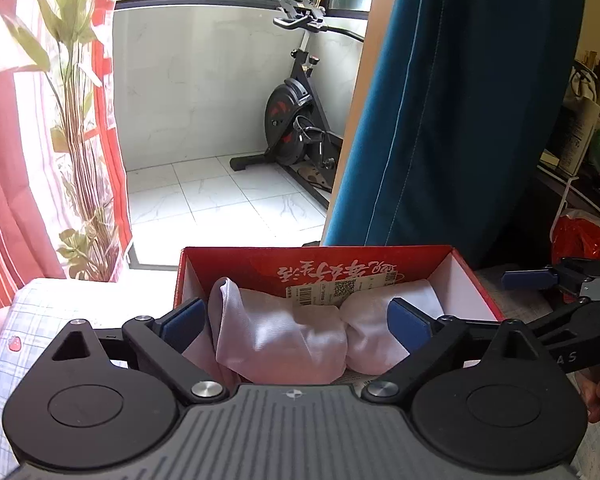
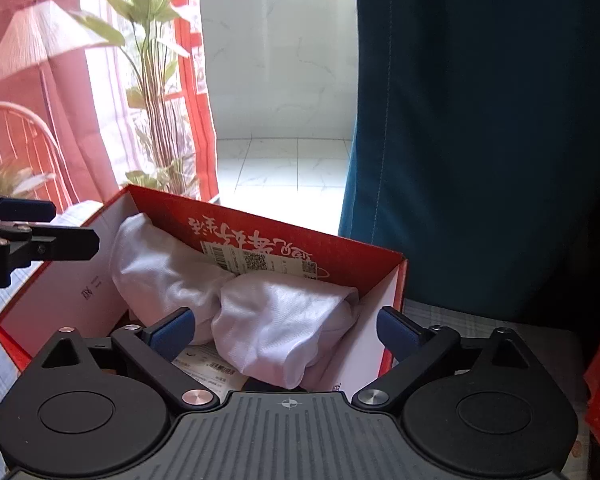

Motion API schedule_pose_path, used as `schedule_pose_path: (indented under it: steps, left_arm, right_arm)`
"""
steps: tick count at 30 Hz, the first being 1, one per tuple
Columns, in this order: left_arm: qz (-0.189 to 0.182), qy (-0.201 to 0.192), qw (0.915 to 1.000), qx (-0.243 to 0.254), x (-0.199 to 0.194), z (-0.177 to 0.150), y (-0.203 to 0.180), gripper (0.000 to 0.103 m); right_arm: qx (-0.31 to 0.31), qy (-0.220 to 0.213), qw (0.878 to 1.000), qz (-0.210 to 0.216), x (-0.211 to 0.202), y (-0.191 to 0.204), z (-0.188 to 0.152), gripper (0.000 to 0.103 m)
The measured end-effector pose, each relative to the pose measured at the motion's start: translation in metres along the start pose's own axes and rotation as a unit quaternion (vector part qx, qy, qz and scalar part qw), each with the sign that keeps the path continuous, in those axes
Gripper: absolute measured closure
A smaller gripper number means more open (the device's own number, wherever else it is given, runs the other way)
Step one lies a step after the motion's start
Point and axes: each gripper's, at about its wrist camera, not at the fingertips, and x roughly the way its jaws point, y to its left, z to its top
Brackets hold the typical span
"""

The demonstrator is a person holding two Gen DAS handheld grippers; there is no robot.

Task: Organize soft objects
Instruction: 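Lower the white cloth into the red box and open both grippers, then withdraw both grippers toward the orange floral pouch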

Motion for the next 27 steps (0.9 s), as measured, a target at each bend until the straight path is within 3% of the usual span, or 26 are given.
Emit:
schedule_pose_path:
  steps: [13,27]
  left_arm:
    - [0.009,-0.036,0.9993,0.006,-0.089,-0.039,-0.029,0.0]
    - [0.019,-0.057,0.9981,-0.007,-0.147,-0.104,-0.04,0.0]
  right_arm:
    - [0.081,-0.074,0.994,0.017,-0.099,-0.014,-0.056,0.0]
    - [0.082,-0.099,0.991,0.041,-0.152,0.001,-0.12,0.0]
